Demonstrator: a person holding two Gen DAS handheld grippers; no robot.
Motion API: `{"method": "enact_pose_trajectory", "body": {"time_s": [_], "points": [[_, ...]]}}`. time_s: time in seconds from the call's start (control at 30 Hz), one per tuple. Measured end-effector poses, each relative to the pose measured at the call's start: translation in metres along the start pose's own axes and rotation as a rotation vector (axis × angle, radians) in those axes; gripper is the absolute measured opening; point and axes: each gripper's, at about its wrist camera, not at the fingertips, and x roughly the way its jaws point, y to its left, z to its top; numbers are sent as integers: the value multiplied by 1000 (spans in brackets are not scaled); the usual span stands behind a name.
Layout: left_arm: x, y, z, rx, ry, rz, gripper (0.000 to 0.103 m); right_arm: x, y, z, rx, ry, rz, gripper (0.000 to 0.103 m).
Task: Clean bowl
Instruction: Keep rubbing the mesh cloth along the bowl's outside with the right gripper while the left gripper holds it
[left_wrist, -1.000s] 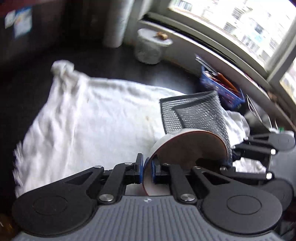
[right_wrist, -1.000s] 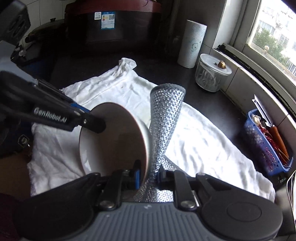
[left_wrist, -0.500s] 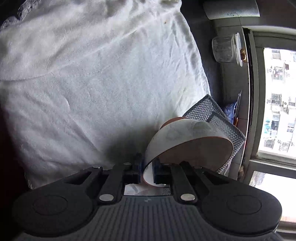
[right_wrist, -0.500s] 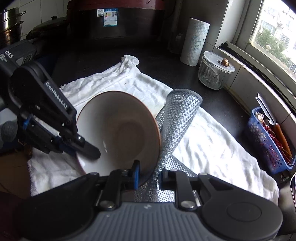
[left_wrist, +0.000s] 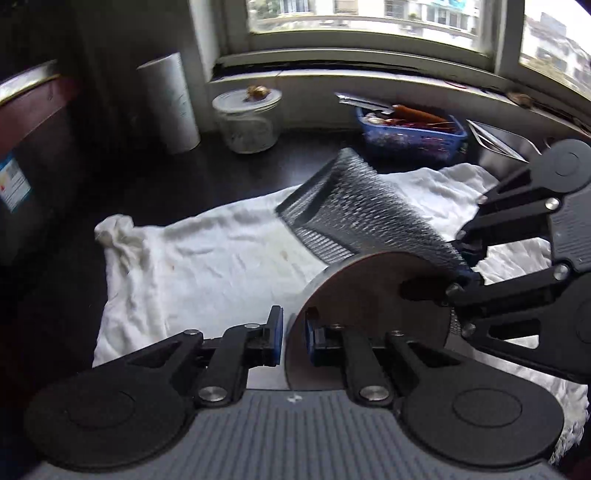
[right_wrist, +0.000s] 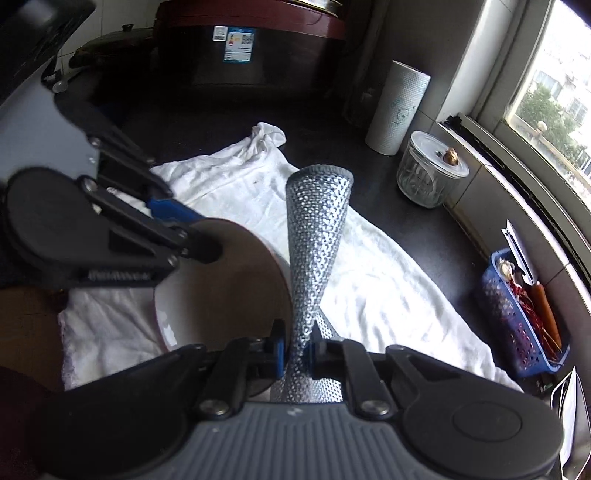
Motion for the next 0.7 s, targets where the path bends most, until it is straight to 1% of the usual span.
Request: {"method": "enact_pose_trajectory", "body": {"time_s": [0.03, 0.07, 0.1, 0.13, 0.17, 0.23, 0.3, 0.4, 0.47, 0.5, 0.57, 0.6, 0.67, 0.7], "points": [[-1, 0, 1, -5, -8, -6, 11, 0, 0, 0, -2, 0, -2, 12], [-1, 10, 1, -96, -5, -39, 11, 1, -1, 0, -3, 7, 0, 12], [1, 18, 1, -168, 3, -70, 14, 3, -3, -1, 9, 11, 5, 12], [4, 32, 1, -273, 18, -121, 15, 5, -4, -2, 22, 16, 11, 12], [7, 44, -2, -365, 36, -157, 15, 8, -5, -3, 29, 24, 18, 13], [11, 51, -7, -429, 49, -177, 15, 12, -5, -5, 45, 30, 29, 16], [16, 66, -18, -576, 74, -219, 15, 16, -4, -7, 59, 37, 41, 18], [25, 81, -32, -744, 102, -279, 16, 18, -3, -9, 84, 36, 53, 20], [33, 91, -46, -891, 130, -333, 16, 18, -2, -9, 88, 35, 53, 21], [35, 94, -50, -937, 139, -350, 17, 18, -2, -9, 89, 35, 51, 22], [44, 101, -67, -1106, 182, -409, 17, 18, -1, -9, 92, 35, 49, 23], [47, 102, -71, -1149, 194, -424, 17, 18, -1, -9, 93, 36, 47, 24], [55, 103, -88, -1302, 240, -475, 16, 18, -1, -9, 95, 34, 42, 25], [56, 102, -92, -1329, 248, -485, 16, 18, -1, -9, 95, 34, 37, 25]]}}
